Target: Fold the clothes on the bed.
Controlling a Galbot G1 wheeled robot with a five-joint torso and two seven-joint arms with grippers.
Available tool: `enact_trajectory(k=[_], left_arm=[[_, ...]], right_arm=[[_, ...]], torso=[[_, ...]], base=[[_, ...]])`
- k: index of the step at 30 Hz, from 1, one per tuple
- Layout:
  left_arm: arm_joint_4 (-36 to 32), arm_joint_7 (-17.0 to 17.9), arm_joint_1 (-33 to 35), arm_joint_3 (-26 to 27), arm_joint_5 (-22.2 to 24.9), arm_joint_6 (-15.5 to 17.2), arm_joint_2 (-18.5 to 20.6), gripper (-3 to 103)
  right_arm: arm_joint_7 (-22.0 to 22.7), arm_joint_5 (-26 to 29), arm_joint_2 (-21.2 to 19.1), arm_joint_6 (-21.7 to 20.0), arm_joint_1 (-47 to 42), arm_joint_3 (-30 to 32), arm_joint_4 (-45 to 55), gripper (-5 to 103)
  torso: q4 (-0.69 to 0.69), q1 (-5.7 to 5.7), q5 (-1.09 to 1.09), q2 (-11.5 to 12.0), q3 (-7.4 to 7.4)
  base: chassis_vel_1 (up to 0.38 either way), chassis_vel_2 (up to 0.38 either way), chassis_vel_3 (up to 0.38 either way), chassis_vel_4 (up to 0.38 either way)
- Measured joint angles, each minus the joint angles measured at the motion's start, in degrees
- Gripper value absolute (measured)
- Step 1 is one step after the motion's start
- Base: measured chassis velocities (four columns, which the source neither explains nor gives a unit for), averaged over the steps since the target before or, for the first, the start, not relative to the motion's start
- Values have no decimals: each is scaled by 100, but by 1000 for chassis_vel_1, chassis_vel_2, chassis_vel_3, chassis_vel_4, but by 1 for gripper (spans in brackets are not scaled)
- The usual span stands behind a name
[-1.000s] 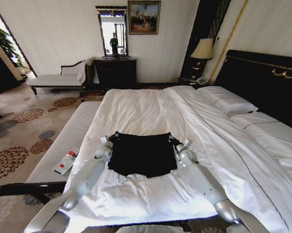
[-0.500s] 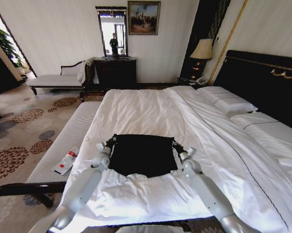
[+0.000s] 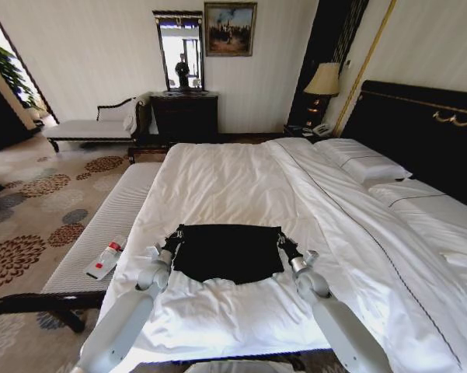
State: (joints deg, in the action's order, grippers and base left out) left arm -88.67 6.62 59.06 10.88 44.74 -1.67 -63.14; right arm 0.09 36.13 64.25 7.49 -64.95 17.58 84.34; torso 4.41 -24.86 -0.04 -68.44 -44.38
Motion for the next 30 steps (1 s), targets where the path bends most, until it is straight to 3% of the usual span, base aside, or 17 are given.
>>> enact_trajectory(k=[3,6,30], left_arm=[[-170,2,231,8,-48,-13,31,1],[-230,1,354,34,-88,-29,23,1],[-711,-156,1323,357,-517,-218,153,1]], right_arm=[[-56,-471,81,211,-203,19,2,1],[-54,-567,134,254,-302,38,80,1],[-3,-687,391,455,-1145,287,566,1]], torso=[[0,0,0,0,0],[0,0,0,0,0],[0,-1,0,1,0]], base=[[0,0,0,0],[0,0,0,0],[0,0,0,0]])
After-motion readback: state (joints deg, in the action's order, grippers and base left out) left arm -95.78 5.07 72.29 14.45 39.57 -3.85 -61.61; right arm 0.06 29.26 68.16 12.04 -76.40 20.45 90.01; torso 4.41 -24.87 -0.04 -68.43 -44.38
